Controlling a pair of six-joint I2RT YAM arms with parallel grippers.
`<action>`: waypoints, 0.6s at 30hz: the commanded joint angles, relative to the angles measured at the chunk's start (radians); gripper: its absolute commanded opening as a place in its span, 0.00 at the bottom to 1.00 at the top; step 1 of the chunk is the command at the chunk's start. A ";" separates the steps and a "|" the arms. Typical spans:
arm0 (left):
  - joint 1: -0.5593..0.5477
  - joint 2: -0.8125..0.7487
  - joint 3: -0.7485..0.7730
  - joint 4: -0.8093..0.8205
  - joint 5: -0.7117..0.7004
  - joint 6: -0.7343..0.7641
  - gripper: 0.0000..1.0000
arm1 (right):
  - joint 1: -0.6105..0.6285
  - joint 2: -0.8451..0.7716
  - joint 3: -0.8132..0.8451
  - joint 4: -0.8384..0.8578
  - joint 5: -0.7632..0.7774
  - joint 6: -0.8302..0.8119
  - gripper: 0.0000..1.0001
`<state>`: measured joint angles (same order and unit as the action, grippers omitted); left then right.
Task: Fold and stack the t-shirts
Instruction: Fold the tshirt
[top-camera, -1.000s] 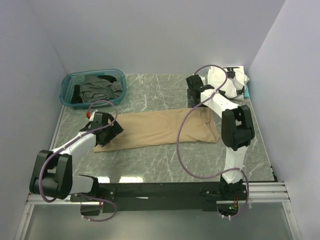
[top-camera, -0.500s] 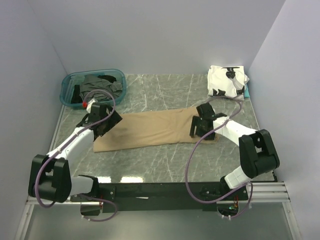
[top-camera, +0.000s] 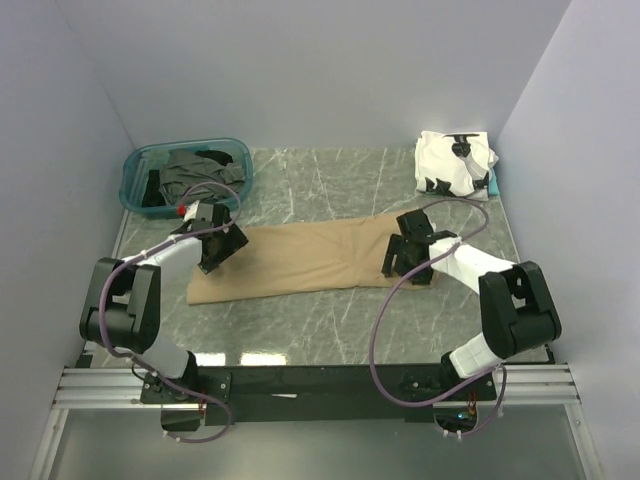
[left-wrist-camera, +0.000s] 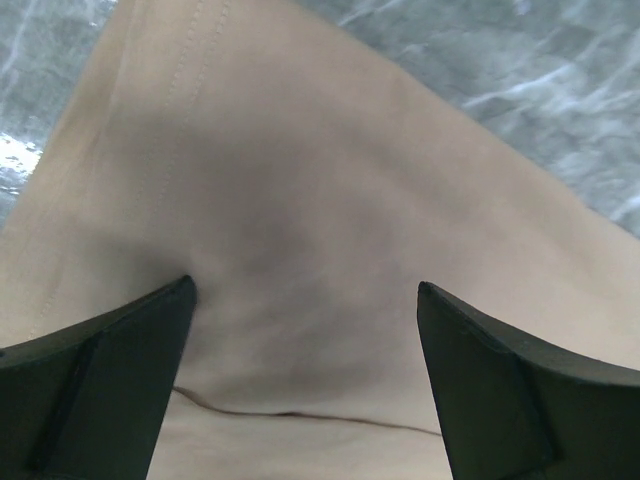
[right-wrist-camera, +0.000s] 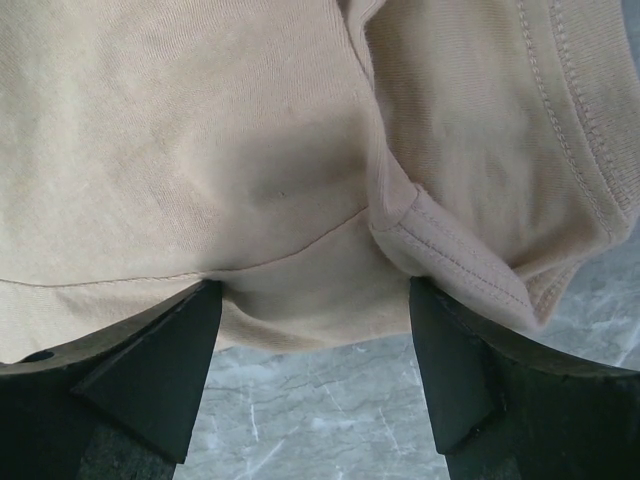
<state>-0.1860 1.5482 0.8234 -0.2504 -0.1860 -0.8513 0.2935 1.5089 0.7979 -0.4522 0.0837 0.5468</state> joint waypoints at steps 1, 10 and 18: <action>0.003 0.016 0.011 -0.047 -0.013 -0.015 1.00 | -0.017 0.071 0.062 -0.019 0.025 -0.040 0.82; -0.114 -0.239 -0.268 -0.131 0.095 -0.192 0.99 | -0.016 0.469 0.554 -0.078 0.022 -0.123 0.81; -0.478 -0.658 -0.454 -0.109 0.157 -0.609 0.99 | 0.044 0.833 1.188 -0.325 -0.028 -0.214 0.80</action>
<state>-0.5770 0.9707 0.4103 -0.3580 -0.0772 -1.2530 0.3000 2.2608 1.8233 -0.6746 0.1005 0.3824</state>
